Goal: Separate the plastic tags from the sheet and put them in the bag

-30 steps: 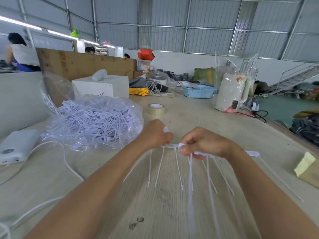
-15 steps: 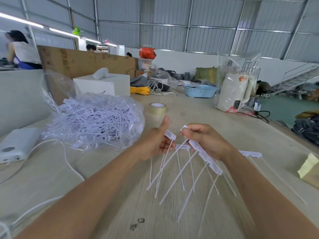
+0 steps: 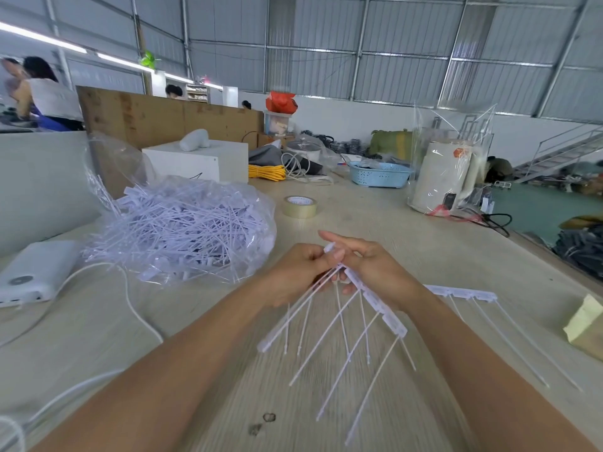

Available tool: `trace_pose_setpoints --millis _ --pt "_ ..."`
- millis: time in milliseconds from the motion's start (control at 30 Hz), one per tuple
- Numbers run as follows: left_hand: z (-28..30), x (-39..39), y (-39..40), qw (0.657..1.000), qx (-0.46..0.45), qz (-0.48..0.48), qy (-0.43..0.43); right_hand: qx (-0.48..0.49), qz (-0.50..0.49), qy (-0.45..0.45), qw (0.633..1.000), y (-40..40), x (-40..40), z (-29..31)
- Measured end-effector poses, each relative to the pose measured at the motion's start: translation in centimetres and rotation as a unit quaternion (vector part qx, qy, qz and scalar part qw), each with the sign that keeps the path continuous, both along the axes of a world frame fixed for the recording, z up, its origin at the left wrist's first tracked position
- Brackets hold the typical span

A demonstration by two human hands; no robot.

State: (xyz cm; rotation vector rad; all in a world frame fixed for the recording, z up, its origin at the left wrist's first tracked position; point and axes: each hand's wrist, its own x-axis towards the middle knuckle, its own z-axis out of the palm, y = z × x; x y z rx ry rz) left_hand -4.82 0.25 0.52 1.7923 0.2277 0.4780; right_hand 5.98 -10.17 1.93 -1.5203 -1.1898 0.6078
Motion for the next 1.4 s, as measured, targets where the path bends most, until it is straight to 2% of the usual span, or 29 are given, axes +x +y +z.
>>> trace_pose_setpoints --millis 67,133,233,333,500,633,733,900,1100,1200,1300,1400 --pt "0.2 0.0 0.0 0.999 0.019 0.031 -0.013 -0.012 0.015 0.097 0.995 -0.2 0.3 0.0" --pt "0.5 0.2 0.2 0.996 -0.003 0.077 -0.032 -0.031 0.015 0.167 0.985 -0.4 0.6 0.2" --pt "0.6 0.1 0.3 0.994 -0.053 0.089 -0.039 -0.056 0.006 0.123 0.991 -0.6 0.9 0.0" --pt "0.2 0.1 0.1 0.996 -0.045 0.074 -0.017 -0.041 -0.017 0.081 0.996 -0.4 0.9 -0.3" --pt "0.3 0.3 -0.1 0.994 -0.09 0.069 -0.002 -0.036 -0.006 0.078 0.996 -0.2 0.4 0.0" --pt "0.3 0.4 -0.4 0.997 -0.039 0.063 0.016 -0.04 0.037 0.049 0.997 0.0 -0.3 0.1" --pt "0.2 0.1 -0.5 1.0 0.002 0.022 0.014 -0.066 -0.008 0.064 0.996 0.3 0.0 -0.2" --pt "0.1 -0.1 -1.2 0.997 0.063 0.001 0.033 -0.081 -0.004 0.036 0.996 0.4 0.1 -0.6" --pt "-0.2 0.3 -1.3 0.994 0.103 0.012 0.041 -0.067 0.009 0.032 0.997 0.4 0.6 -0.9" --pt "-0.1 0.2 -0.5 0.996 0.079 0.048 0.004 -0.063 0.009 0.041 0.997 -0.1 1.2 -0.1" --pt "0.0 0.3 0.5 0.99 0.03 0.128 -0.05 -0.099 0.04 -0.007 0.994 -1.0 1.6 0.2" --pt "-0.2 0.5 0.9 0.989 0.024 0.14 -0.051 -0.1 0.053 -0.03 0.993 -1.1 1.4 -0.2"
